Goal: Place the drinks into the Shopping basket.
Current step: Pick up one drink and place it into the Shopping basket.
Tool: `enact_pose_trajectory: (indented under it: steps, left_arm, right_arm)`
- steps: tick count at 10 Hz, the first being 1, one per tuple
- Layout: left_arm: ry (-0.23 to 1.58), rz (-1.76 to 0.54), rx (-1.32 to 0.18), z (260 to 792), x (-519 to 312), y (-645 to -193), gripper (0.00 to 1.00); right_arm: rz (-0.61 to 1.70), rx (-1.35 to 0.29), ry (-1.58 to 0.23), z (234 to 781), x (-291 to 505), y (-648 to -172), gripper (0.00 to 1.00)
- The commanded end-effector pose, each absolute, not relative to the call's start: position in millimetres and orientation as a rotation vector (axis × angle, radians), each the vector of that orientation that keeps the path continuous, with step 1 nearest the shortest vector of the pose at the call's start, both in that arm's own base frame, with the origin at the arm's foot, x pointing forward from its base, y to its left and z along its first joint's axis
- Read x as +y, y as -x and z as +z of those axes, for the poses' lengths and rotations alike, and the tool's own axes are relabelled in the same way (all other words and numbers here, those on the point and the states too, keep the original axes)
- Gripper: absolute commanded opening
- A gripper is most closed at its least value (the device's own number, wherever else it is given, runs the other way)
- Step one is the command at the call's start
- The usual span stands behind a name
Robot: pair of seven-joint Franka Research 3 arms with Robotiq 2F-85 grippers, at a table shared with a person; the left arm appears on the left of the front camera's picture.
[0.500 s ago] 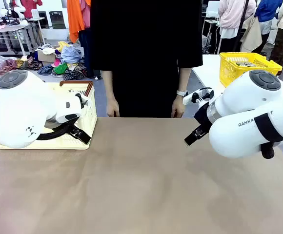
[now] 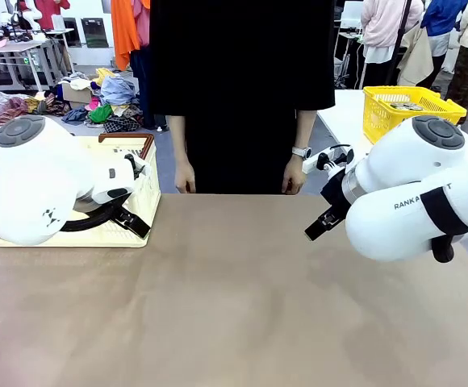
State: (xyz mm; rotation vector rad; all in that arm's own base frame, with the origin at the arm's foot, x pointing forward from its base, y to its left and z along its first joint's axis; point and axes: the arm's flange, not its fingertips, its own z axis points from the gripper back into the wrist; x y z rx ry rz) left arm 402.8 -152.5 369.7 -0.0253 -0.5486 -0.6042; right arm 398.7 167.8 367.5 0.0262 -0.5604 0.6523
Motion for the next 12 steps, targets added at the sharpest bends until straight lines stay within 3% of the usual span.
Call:
enact_pose_trajectory:
  steps: [1, 12]
  left_arm:
    - [0.025, -0.604, -0.551, 370.4, -152.3, -403.2, 1.00]
    - [0.025, -0.604, -0.551, 370.4, -152.3, -403.2, 1.00]
  right_arm:
    - [0.653, -0.563, -0.027, 370.0, 168.0, -396.5, 1.00]
    - [0.653, -0.563, -0.027, 370.0, 168.0, -396.5, 1.00]
